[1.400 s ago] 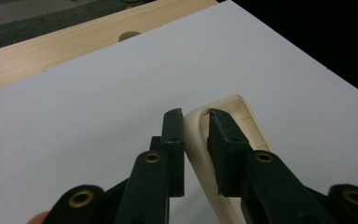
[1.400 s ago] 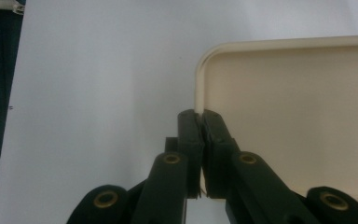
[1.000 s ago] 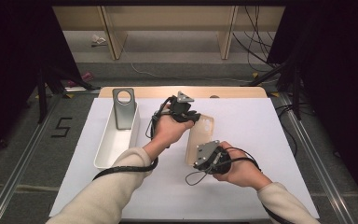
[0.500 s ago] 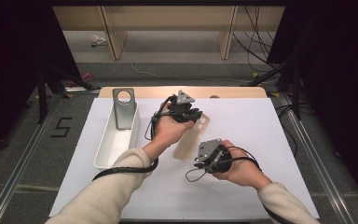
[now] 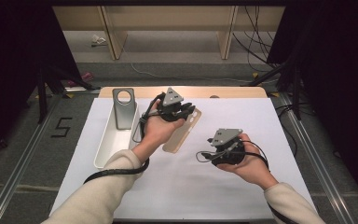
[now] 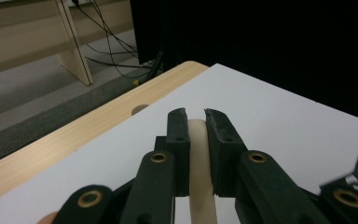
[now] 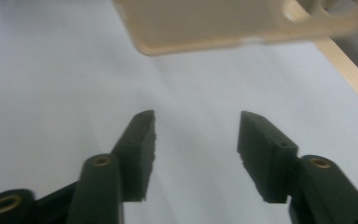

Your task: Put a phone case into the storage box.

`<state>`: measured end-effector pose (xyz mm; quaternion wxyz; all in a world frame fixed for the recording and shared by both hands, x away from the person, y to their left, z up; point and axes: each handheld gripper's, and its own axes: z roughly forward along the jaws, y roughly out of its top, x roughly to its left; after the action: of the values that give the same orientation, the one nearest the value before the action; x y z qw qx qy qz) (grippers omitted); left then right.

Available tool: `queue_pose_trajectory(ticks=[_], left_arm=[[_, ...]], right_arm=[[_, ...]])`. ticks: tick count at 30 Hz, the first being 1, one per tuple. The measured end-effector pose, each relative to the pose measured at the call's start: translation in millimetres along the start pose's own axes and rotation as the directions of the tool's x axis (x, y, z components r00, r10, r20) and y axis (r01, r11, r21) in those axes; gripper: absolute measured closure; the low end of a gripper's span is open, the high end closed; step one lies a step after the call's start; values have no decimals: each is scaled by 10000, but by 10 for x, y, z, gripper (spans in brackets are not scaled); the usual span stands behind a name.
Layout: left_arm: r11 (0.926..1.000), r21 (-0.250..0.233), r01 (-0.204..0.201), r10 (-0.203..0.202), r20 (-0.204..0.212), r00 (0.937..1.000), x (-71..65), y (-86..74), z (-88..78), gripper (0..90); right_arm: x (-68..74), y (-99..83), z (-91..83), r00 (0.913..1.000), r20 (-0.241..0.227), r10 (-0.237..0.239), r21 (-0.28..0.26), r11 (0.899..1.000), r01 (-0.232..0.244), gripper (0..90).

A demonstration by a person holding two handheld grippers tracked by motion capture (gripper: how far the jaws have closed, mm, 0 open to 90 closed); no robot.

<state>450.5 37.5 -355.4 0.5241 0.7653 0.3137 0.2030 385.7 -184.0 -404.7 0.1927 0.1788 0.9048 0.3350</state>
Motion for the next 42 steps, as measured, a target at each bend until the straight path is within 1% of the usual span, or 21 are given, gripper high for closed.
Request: queue_pose_trajectory(ticks=[1, 2, 4, 5, 7, 9, 10, 12, 14, 15, 16, 19, 23, 24, 29, 32, 33, 34, 38, 39, 42], left_arm=[[9999, -126, 1, 0, 50, 10000, 20, -2, -25, 802], [9997, -223, -41, 44, 125, 9999, 41, -4, -49, 802], [9993, -378, -81, 89, 214, 9997, 85, -15, -99, 802], [9990, -438, -54, 64, 233, 9997, 107, -23, -123, 801], [9984, -559, 5, 10, 261, 9997, 151, -40, -165, 802], [9978, -668, 0, 19, 288, 9996, 197, -56, -210, 802], [9974, -723, -2, 26, 320, 9995, 219, -64, -232, 802], [9967, -812, 6, 20, 323, 9995, 260, -76, -275, 802], [9958, -914, -8, 38, 321, 9995, 297, -86, -315, 802], [9956, -936, -7, 35, 302, 9995, 312, -91, -335, 802], [9952, -974, -28, 56, 288, 9996, 330, -96, -354, 802], [9940, -1089, 3, 17, 186, 9998, 374, -108, -409, 802], [9936, -1127, -117, 126, 72, 9999, 416, -127, -461, 802], [9936, -1116, -157, 166, 69, 9998, 426, -129, -472, 802], [9916, -1276, -210, 209, -19, 9998, 473, -128, -528, 801], [9899, -1403, -215, 214, -25, 9998, 501, -121, -562, 802], [9891, -1453, -221, 219, -30, 9998, 512, -118, -575, 801], [9884, -1502, -204, 203, -20, 9998, 521, -114, -588, 801], [9858, -1674, -151, 139, -82, 9999, 568, -98, -640, 801], [9851, -1713, -152, 139, -92, 9999, 580, -95, -656, 802], [9826, -1851, -148, 120, -164, 9998, 624, -80, -704, 801]], right_arm=[[-54, -52, -34, 9979, 178, 616, -108, 9981, -614, 402], [-54, -52, -34, 9979, 178, 616, -108, 9981, -614, 402], [-105, -105, -62, 9936, 333, 1077, -196, 9941, -1071, 355], [-144, -155, -92, 9878, 382, 1511, -350, 9881, -1498, 322], [-160, -177, -106, 9856, 426, 1638, -388, 9860, -1622, 304], [-190, -234, -140, 9785, 655, 1956, -479, 9801, -1927, 265], [-190, -234, -140, 9785, 655, 1956, -479, 9801, -1927, 265], [-203, -265, -159, 9750, 730, 2098, -520, 9771, -2064, 261], [-219, -296, -178, 9707, 772, 2275, -621, 9728, -2231, 259], [-236, -327, -198, 9657, 859, 2451, -761, 9681, -2389, 246], [-236, -327, -198, 9657, 859, 2451, -761, 9681, -2389, 246], [-271, -371, -238, 9542, 1000, 2821, -1092, 9563, -2712, 232], [-303, -430, -296, 9397, 1223, 3195, -1375, 9431, -3028, 223], [-303, -430, -296, 9397, 1223, 3195, -1375, 9431, -3028, 223], [-316, -476, -339, 9320, 1352, 3363, -1574, 9360, -3149, 221], [-328, -497, -371, 9232, 1452, 3558, -1787, 9272, -3292, 220], [-336, -511, -389, 9178, 1460, 3691, -1901, 9210, -3401, 217], [-336, -511, -389, 9178, 1460, 3691, -1901, 9210, -3401, 217], [-348, -539, -418, 9084, 1499, 3904, -2118, 9101, -3562, 212], [-350, -550, -435, 9033, 1498, 4020, -2214, 9040, -3657, 209], [-349, -560, -450, 9003, 1524, 4078, -2332, 9000, -3682, 205]])
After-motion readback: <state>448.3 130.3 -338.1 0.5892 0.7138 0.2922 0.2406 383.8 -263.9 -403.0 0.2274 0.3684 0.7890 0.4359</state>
